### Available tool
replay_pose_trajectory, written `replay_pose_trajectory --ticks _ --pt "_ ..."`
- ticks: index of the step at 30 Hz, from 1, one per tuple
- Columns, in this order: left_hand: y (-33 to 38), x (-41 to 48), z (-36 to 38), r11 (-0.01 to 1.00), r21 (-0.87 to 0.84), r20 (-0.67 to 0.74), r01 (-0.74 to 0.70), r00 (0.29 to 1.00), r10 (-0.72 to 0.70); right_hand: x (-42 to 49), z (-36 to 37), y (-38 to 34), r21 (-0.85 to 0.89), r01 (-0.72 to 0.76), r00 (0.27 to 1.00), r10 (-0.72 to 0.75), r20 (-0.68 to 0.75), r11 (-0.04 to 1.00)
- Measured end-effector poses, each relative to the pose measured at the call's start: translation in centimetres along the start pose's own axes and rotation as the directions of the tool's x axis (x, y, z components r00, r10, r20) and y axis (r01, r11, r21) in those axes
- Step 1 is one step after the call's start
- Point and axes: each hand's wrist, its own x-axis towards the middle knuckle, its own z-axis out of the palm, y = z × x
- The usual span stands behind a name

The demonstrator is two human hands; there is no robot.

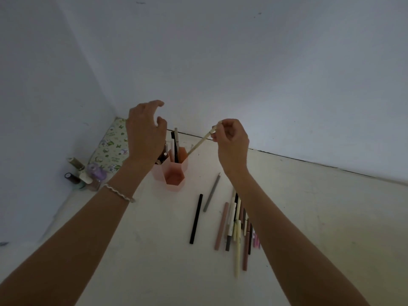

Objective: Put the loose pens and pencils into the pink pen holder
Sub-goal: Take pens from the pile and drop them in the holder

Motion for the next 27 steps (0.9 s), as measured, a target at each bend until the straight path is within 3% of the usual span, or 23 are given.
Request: replay_pose_trajectory --ticks 7,10,12,14,16,18,24,27 --pt "2.4 -1.9 -2.7 0.979 -0.206 0.032 -0.001 0.999 0.008 -0.2 3.8 3.1 -0.192 -0.022 0.991 0.046 0.123 0.981" --pt "3.4 -5.0 -1.3 0.979 -0.183 0.258 0.092 0.965 -0.043 0.0 3.7 3.7 -0.281 -0.020 0.986 0.066 0.155 0.959" --pt "3.4 -7.8 0.6 0.998 0.035 0.513 0.047 0.856 -0.059 0.4 2.6 3.8 -0.279 -0.035 0.992 0.068 0.108 0.960" --pt "2.8 -10.9 2.6 0.964 0.261 0.701 -0.047 0.696 -0.156 0.8 0.9 4.0 -0.282 -0.088 0.991 0.112 0.068 0.955" --pt "2.0 -13.6 4.0 0.928 0.370 0.780 -0.050 0.560 -0.281 0.8 -0.8 4.4 -0.293 -0.142 0.985 0.165 0.055 0.945" --pt "1.5 -15.2 4.9 0.911 0.409 0.791 -0.049 0.516 -0.327 0.6 -2.4 4.9 -0.315 -0.168 0.981 0.191 0.045 0.934" --pt "2.5 -14.7 4.8 0.952 0.303 0.806 -0.046 0.545 -0.230 -0.4 -5.1 6.8 -0.395 -0.221 0.971 0.240 -0.002 0.892" --pt "4.5 -11.8 3.2 0.991 0.069 0.671 0.118 0.729 -0.134 -1.0 -5.0 8.4 -0.477 -0.240 0.959 0.281 0.016 0.846"
